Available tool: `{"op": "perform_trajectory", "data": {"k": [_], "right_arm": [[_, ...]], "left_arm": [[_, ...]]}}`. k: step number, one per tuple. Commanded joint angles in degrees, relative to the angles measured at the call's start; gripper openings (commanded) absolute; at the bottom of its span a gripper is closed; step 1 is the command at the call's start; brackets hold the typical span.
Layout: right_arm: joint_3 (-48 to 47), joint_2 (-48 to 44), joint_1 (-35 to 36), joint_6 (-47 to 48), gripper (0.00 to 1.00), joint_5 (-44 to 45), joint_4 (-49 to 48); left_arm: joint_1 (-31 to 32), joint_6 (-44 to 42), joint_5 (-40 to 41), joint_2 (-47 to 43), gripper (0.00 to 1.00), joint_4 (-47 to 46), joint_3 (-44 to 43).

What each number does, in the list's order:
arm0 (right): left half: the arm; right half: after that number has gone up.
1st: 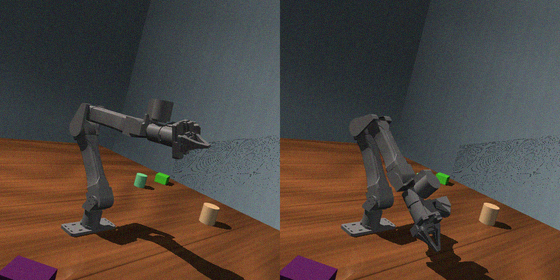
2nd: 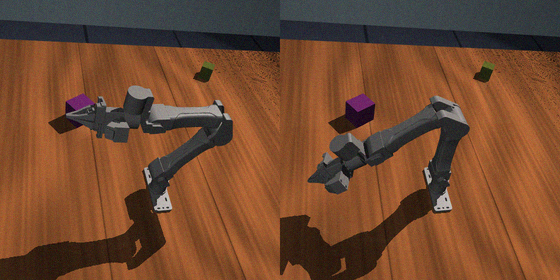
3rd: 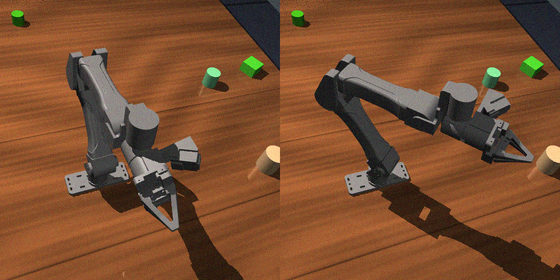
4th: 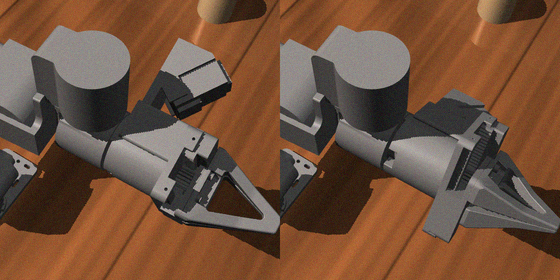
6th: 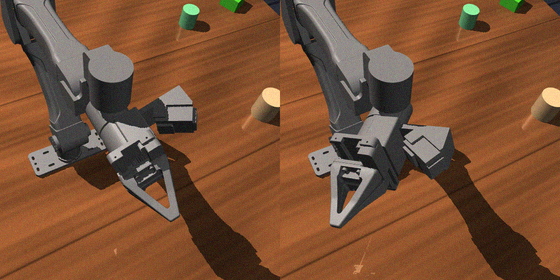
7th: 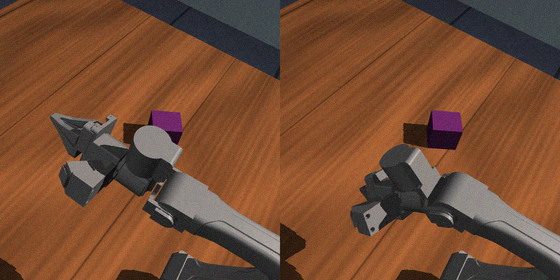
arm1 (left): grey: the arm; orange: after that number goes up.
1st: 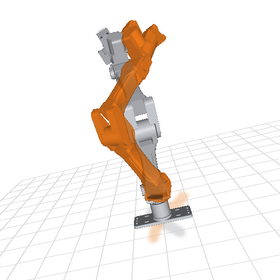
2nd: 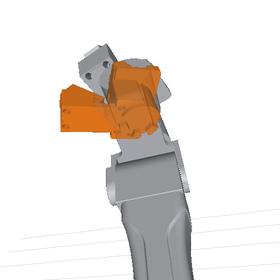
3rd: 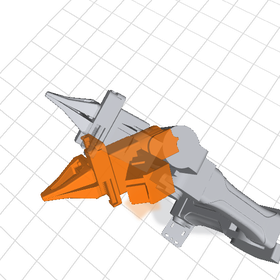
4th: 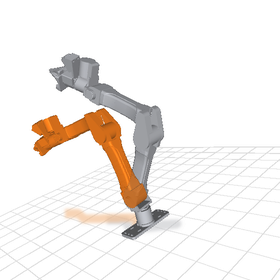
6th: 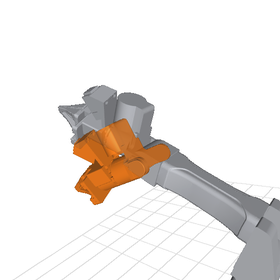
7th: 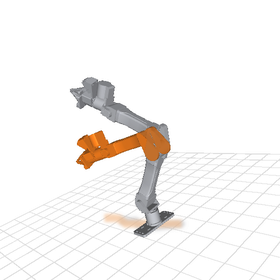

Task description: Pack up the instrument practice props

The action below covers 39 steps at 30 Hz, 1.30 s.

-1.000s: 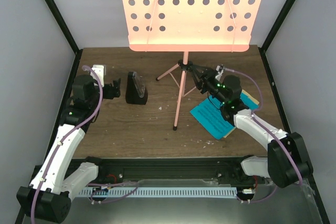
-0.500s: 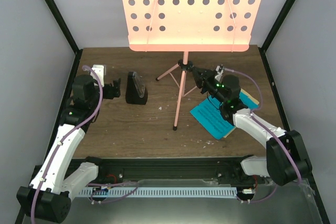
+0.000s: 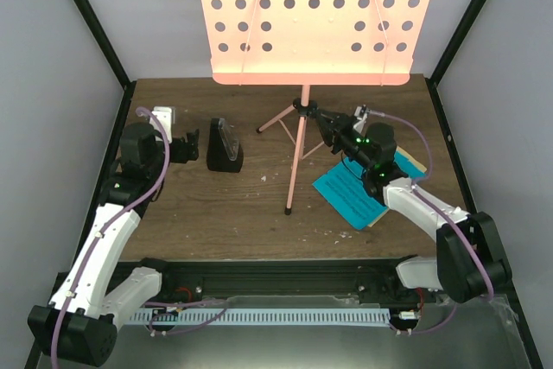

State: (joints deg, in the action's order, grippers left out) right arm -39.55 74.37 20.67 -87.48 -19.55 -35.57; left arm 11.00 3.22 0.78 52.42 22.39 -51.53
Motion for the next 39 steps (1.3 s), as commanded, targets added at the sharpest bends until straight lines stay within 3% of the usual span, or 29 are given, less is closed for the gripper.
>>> {"op": "perform_trajectory", "data": {"k": [1, 9, 13, 18, 20, 25, 33, 39], "right_arm": [[-1.9, 1.3, -0.6, 2.7, 0.21, -0.7, 0.7], [-4.1, 2.9, -1.0, 5.3, 0.21, -2.3, 0.3], [-4.5, 3.0, -1.1, 6.5, 0.09, -2.2, 1.0], [-3.9, 2.1, -1.1, 12.3, 0.04, -1.7, 1.8], [-4.1, 1.8, -0.9, 20.9, 0.02, -1.7, 1.2], [-3.1, 0.0, 1.9, 55.1, 0.01, -0.2, 0.7], [2.5, -4.7, 2.0, 89.8, 0.01, 1.0, -2.1], [0.3, -2.3, 2.0, 108.6, 0.01, 2.2, 1.3]], "left_arm": [[-0.2, 0.3, -0.6, 0.1, 0.94, -0.4, -0.2], [-0.3, 0.3, -0.6, 0.2, 0.94, -0.4, -0.2], [-0.2, 0.4, -0.6, 0.2, 0.95, -0.4, -0.2], [-0.2, 0.4, -0.6, 0.2, 0.94, -0.4, -0.1], [-0.2, 0.4, -0.6, 0.2, 0.95, -0.3, -0.1], [-0.2, 0.4, -0.8, 0.5, 0.94, -0.4, -0.2], [-0.2, 0.5, -0.9, 0.5, 0.94, -0.4, -0.2], [-0.3, 0.5, -1.0, 0.6, 0.95, -0.5, -0.2]]}}
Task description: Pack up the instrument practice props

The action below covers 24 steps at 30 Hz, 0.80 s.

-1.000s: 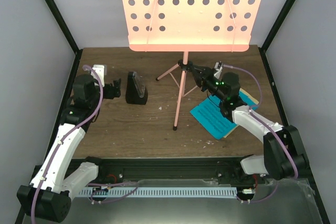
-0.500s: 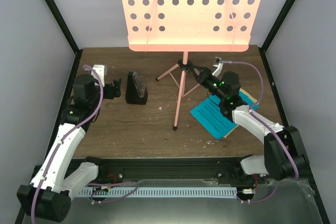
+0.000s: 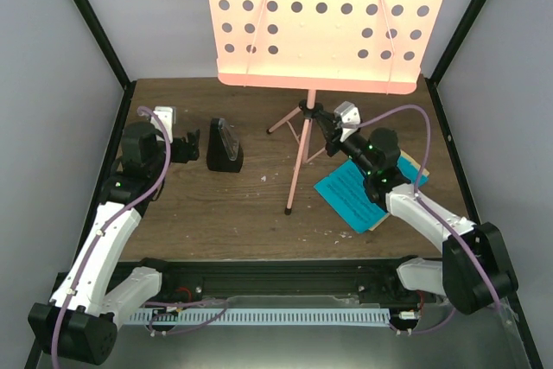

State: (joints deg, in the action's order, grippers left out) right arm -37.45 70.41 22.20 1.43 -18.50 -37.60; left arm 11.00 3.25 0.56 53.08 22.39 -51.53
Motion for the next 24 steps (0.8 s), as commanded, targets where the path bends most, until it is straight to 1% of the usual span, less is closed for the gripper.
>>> {"op": "perform_trajectory", "data": {"k": [1, 6, 9, 12, 13, 16, 17, 18, 20, 21, 24], "right_arm": [[-2.3, 2.1, 0.5, 22.3, 0.01, 1.4, 4.3], [-2.6, 2.9, 1.2, 34.8, 0.01, 3.3, 4.2], [-1.9, 2.9, 2.3, 43.6, 0.01, 6.3, 2.6], [-2.0, 2.8, 2.8, 48.4, 0.01, 9.0, 1.8], [-2.0, 2.6, 2.8, 48.9, 0.04, 9.5, 1.4], [-1.5, 0.9, 2.8, 45.5, 0.19, 8.2, 0.4], [-1.2, -0.3, 2.9, 43.4, 0.36, 6.8, 0.9], [-1.1, -1.7, 3.1, 41.0, 0.49, 5.5, 1.2], [0.3, -4.9, 3.4, 35.7, 0.63, 3.4, 1.0], [1.2, -6.6, 3.4, 33.1, 0.69, 2.9, 0.7], [5.2, -11.8, 3.4, 24.3, 0.77, 3.5, -0.1]], "left_arm": [[-0.2, 0.4, -0.8, -0.1, 0.94, -0.4, -0.2], [-0.2, 0.4, -0.9, -0.1, 0.94, -0.4, -0.2], [-0.2, 0.4, -1.0, -0.1, 0.94, -0.4, -0.2], [-0.2, 0.4, -1.1, -0.1, 0.94, -0.4, -0.2], [-0.2, 0.4, -1.0, -0.1, 0.94, -0.5, -0.2], [-0.2, 0.4, -1.0, 0.0, 0.94, -0.4, -0.2], [-0.3, 0.4, -1.0, 0.0, 0.95, -0.3, -0.2], [-0.2, 0.4, -0.9, 0.0, 0.95, -0.3, -0.1], [-0.2, 0.3, -0.9, 0.2, 0.94, -0.4, -0.1], [-0.3, 0.3, -0.9, 0.3, 0.95, -0.3, -0.1], [-0.2, 0.3, -0.9, 0.5, 0.95, -0.2, -0.2]]}}
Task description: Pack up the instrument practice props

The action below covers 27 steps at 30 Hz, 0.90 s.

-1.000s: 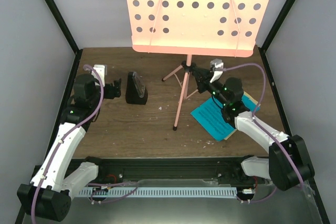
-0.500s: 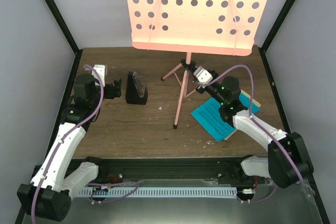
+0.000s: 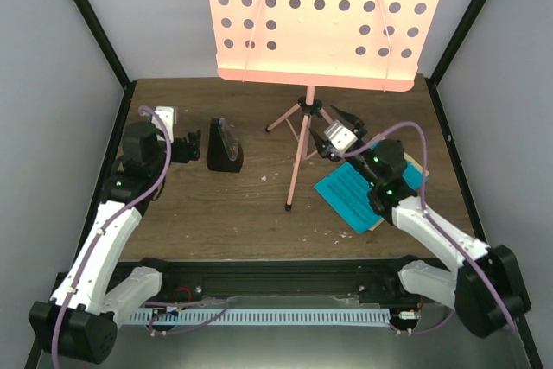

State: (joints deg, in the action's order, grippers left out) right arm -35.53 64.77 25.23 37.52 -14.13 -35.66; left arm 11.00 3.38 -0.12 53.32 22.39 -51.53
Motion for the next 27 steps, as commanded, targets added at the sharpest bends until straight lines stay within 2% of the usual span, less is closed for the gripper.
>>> {"op": "perform_trajectory", "data": {"k": [1, 4, 7, 9, 14, 18, 21, 27], "right_arm": [[5.0, -8.2, 0.4, -16.2, 0.81, 0.3, -2.6], [9.7, -9.9, 0.3, -31.5, 0.91, 6.2, -2.1], [9.7, -8.0, 0.3, -46.0, 0.92, 9.9, 5.4], [9.4, -6.7, 0.3, -56.6, 0.92, 9.4, 7.1], [11.3, -6.3, 0.2, -78.6, 0.92, 6.9, -2.5], [7.4, -4.6, -1.4, -96.8, 0.93, 6.4, -0.1], [4.5, -2.2, -2.7, -107.2, 0.97, 1.9, 0.3], [2.4, 1.4, -3.2, -122.1, 0.94, 0.7, -5.5]], "left_arm": [[-0.2, 0.2, -0.2, 0.3, 0.94, -0.2, -0.2], [-0.2, 0.2, -0.3, 0.3, 0.95, -0.3, -0.2], [-0.2, 0.3, -0.4, 0.5, 0.94, -0.3, -0.1], [-0.2, 0.3, -0.5, 0.9, 0.94, -0.2, -0.2], [-0.1, 0.2, -0.4, 1.5, 0.94, -0.1, -0.3], [-0.2, 0.1, -0.2, 1.2, 0.94, -0.1, -0.2], [-0.1, 0.2, -0.2, 1.0, 0.94, -0.1, -0.3], [-0.1, 0.2, -0.2, 0.5, 0.95, 0.0, -0.3]]}}
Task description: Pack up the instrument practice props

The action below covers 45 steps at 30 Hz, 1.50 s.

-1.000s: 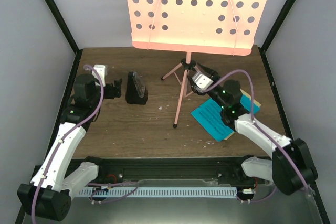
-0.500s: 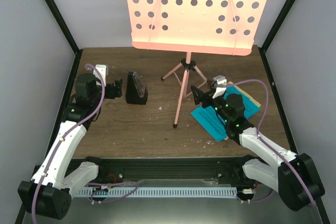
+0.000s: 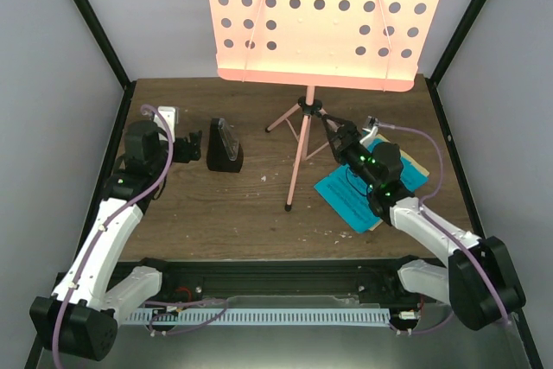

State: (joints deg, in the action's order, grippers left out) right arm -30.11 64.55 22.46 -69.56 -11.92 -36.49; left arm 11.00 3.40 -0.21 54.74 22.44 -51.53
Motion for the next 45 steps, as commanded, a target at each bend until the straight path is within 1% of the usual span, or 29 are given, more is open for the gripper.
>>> {"op": "perform_trajectory", "data": {"k": [1, 5, 7, 8, 13, 16, 20, 22, 24, 25, 26, 27, 28, 29, 31, 35, 38, 43, 45], "right_arm": [[-3.8, 2.4, -0.5, -16.1, 0.94, -1.8, -5.0], [-7.5, 6.2, -0.5, -18.5, 0.89, -4.6, -5.3], [-8.7, 7.8, -0.5, -19.3, 0.83, -5.2, -6.3], [-8.9, 8.4, -0.5, -19.6, 0.78, -5.4, -6.7], [-9.0, 9.0, -0.4, -20.2, 0.43, -5.5, -6.8], [-8.0, 8.2, -0.4, -20.3, 0.27, -4.9, -6.0], [-7.4, 6.8, -0.4, -18.8, 0.13, -3.7, -5.1], [-7.7, 6.4, -0.4, -17.6, 0.08, -3.3, -3.9], [-8.0, 6.2, -0.4, -16.8, 0.09, -3.2, -3.5], [-8.1, 6.0, -0.4, -16.3, 0.12, -3.1, -3.3], [-8.1, 5.8, -0.4, -15.7, 0.20, -3.0, -3.1], [-8.2, 5.6, -0.5, -14.9, 0.30, -2.7, -2.5], [-8.2, 5.3, -0.4, -14.1, 0.37, -2.2, -1.7], [-8.1, 4.9, -0.5, -13.2, 0.40, -1.6, -0.9], [-8.1, 4.3, -0.5, -11.6, 0.41, -0.3, 0.8], [-8.0, 3.7, -0.5, -9.2, 0.36, 1.4, 2.6], [-8.9, 4.5, -0.5, -7.9, 0.33, 0.7, 3.0], [-10.9, 6.3, -0.5, -6.3, 0.35, -1.2, 3.6], [-11.5, 6.6, -0.5, -5.2, 0.32, -1.2, 3.8]], "left_arm": [[-0.2, 0.2, -0.1, -1.0, 0.95, -0.1, -0.3], [-0.1, 0.2, -0.3, -1.2, 0.95, -0.1, -0.3], [-0.1, 0.2, -0.2, -1.3, 0.94, -0.1, -0.4], [-0.2, 0.2, -0.2, -1.3, 0.94, 0.0, -0.4], [-0.2, 0.2, -0.2, -1.5, 0.95, -0.1, -0.4], [-0.1, 0.2, -0.2, -1.5, 0.94, -0.1, -0.4], [-0.1, 0.2, -0.3, -1.5, 0.95, -0.1, -0.4], [-0.2, 0.2, -0.3, -1.4, 0.94, -0.1, -0.4], [-0.2, 0.2, -0.3, -1.3, 0.95, -0.2, -0.4], [-0.2, 0.2, -0.3, -1.3, 0.95, -0.1, -0.4], [-0.1, 0.2, -0.2, -1.2, 0.94, -0.1, -0.4], [-0.2, 0.2, -0.2, -1.2, 0.95, -0.1, -0.4], [-0.2, 0.2, -0.2, -1.2, 0.94, 0.0, -0.4], [-0.1, 0.2, -0.3, -1.2, 0.94, -0.1, -0.4], [-0.1, 0.2, -0.4, -1.2, 0.95, -0.1, -0.4], [-0.2, 0.2, -0.3, -1.2, 0.94, 0.0, -0.4], [-0.2, 0.2, -0.4, -1.2, 0.95, 0.0, -0.4], [-0.2, 0.2, -0.4, -1.2, 0.94, -0.1, -0.4], [-0.2, 0.2, -0.3, -1.2, 0.94, 0.0, -0.4]]}}
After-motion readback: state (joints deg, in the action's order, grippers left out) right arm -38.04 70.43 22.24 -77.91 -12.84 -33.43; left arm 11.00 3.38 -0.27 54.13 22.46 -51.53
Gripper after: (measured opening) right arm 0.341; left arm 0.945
